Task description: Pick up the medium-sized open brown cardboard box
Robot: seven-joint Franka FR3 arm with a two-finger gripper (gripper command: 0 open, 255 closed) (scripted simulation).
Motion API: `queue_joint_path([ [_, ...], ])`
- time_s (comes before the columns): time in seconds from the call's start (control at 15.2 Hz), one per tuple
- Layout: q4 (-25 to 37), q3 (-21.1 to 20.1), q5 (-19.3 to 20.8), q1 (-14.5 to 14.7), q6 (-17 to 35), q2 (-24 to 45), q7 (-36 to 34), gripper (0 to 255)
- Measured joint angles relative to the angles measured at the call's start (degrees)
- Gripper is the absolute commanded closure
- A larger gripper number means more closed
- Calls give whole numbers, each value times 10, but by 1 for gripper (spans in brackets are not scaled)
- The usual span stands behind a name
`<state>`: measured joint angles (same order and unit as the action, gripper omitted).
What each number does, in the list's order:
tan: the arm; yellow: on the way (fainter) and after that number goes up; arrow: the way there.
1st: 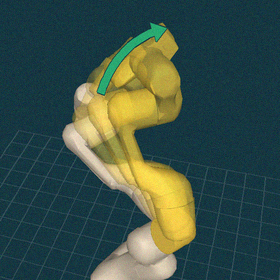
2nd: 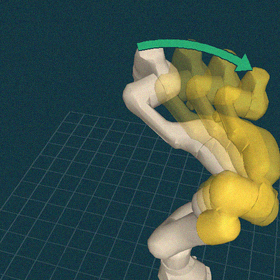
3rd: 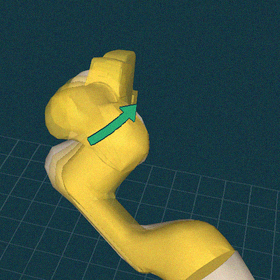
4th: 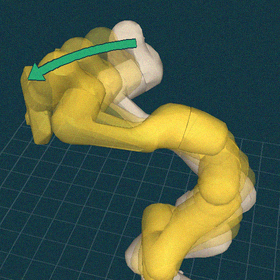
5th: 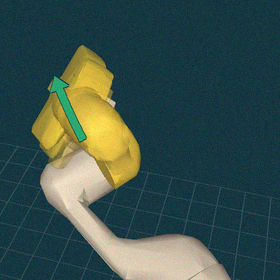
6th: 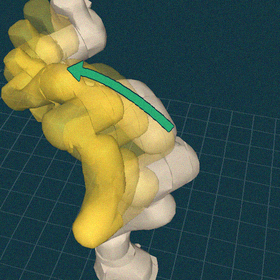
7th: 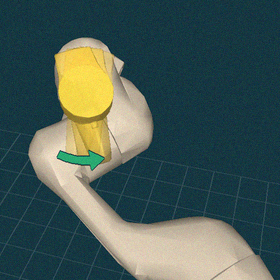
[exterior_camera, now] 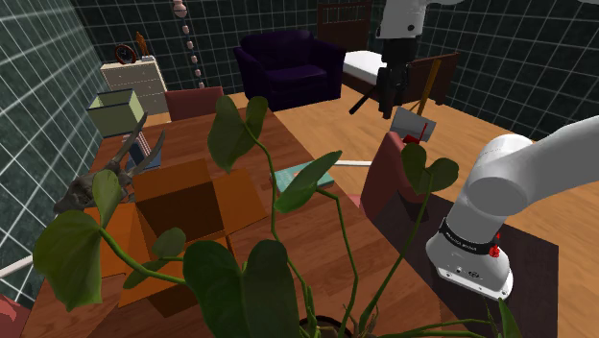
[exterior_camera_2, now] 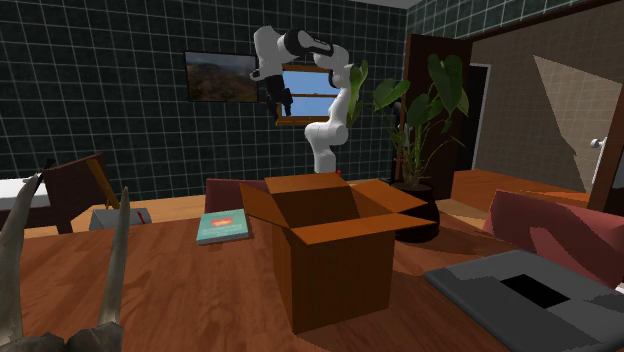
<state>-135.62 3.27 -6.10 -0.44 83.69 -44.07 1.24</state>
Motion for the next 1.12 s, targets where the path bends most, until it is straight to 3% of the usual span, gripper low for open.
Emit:
queue_joint_path([
  [0.4, 10, -27, -21, 20, 56, 61, -8, 0],
  [1.12, 100, -96, -54, 67, 180, 254, -32, 0],
])
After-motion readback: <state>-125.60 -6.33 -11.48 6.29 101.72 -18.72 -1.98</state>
